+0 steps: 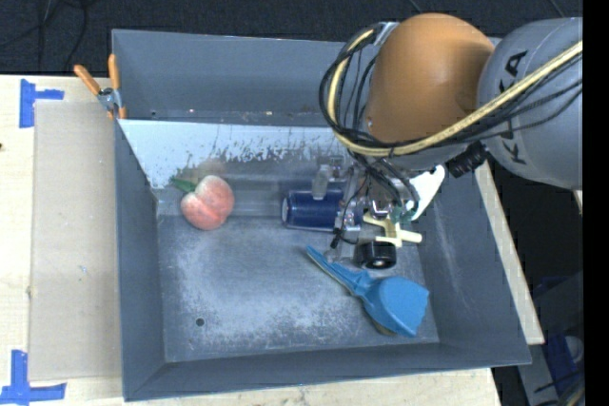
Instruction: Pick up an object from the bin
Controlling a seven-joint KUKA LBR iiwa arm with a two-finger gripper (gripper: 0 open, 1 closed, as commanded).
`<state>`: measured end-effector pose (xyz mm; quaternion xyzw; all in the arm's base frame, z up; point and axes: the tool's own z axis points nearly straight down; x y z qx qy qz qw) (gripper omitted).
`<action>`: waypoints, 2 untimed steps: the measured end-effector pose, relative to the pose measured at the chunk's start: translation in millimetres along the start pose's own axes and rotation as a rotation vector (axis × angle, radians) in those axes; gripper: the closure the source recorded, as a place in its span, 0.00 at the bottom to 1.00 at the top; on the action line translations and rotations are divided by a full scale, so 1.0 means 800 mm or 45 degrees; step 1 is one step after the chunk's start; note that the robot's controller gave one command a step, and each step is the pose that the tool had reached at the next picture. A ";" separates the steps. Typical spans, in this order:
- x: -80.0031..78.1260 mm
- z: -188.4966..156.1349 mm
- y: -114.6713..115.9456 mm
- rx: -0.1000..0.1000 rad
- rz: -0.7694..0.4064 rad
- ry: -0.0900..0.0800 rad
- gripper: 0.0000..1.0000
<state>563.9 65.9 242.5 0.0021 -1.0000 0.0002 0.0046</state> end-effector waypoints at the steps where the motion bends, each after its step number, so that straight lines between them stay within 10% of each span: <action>1: -0.002 -0.006 -0.001 -0.001 0.003 -0.010 0.00; 2: -0.027 0.084 -0.031 -0.002 0.050 -0.012 0.00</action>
Offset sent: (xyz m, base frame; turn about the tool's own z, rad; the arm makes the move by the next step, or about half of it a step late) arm 0.0462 -0.0609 -0.1725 0.0889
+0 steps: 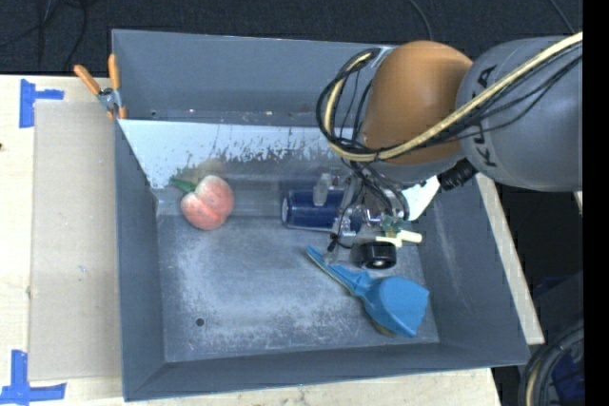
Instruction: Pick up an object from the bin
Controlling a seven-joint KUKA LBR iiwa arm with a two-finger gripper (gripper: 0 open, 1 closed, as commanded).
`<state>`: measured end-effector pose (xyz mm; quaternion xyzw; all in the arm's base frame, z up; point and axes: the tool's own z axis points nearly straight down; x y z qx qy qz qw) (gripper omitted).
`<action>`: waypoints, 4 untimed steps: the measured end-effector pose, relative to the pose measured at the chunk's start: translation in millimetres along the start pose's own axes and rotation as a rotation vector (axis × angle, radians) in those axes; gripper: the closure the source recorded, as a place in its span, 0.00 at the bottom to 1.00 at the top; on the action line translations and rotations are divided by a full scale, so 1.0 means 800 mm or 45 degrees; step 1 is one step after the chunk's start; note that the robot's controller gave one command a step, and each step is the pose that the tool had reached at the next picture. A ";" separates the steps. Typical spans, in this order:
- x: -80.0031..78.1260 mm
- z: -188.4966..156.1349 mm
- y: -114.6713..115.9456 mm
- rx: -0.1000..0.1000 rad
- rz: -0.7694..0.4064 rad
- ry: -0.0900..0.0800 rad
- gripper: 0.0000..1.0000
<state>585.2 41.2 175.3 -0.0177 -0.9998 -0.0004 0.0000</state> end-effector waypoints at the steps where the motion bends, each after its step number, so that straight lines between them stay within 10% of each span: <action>1: -0.049 0.019 -0.038 0.001 0.122 -0.003 0.00; 3: -0.047 0.104 -0.019 -0.007 0.362 -0.034 0.00; 4: -0.037 0.132 -0.017 -0.001 0.116 0.004 1.00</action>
Offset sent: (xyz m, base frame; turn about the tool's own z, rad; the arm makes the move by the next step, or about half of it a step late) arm 0.0251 -0.0307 -0.0611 0.1294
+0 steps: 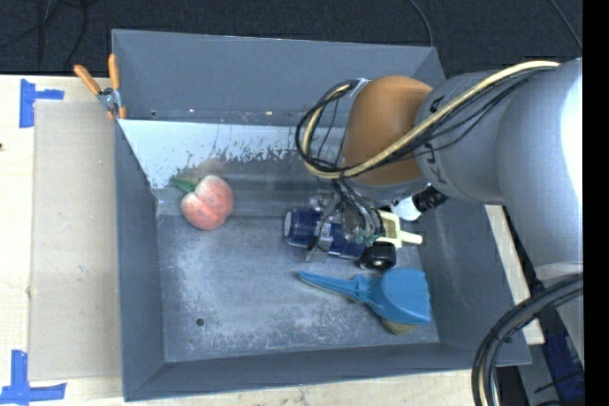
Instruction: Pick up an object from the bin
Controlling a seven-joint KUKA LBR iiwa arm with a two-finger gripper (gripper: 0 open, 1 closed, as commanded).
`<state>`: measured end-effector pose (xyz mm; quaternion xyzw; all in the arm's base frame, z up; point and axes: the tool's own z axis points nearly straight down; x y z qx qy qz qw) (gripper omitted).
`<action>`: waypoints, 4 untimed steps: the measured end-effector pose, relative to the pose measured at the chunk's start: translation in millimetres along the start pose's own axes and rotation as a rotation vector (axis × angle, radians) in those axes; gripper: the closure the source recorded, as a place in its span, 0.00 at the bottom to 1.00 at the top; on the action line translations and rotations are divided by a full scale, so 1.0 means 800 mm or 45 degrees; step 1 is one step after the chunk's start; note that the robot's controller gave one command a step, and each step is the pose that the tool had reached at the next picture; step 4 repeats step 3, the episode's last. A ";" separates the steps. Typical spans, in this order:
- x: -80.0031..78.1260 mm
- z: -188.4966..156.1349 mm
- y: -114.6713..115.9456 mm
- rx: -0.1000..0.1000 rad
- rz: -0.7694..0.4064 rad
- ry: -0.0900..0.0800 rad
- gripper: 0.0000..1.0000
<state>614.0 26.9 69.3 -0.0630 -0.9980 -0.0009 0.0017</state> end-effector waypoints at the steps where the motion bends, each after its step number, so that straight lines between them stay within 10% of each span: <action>1: 0.000 0.000 0.000 0.000 0.000 0.000 1.00; 4: 0.004 -0.026 -0.001 0.001 0.001 0.012 1.00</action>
Offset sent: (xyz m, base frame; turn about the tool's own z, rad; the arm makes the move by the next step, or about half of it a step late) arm 0.0000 -0.0002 0.0657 0.0000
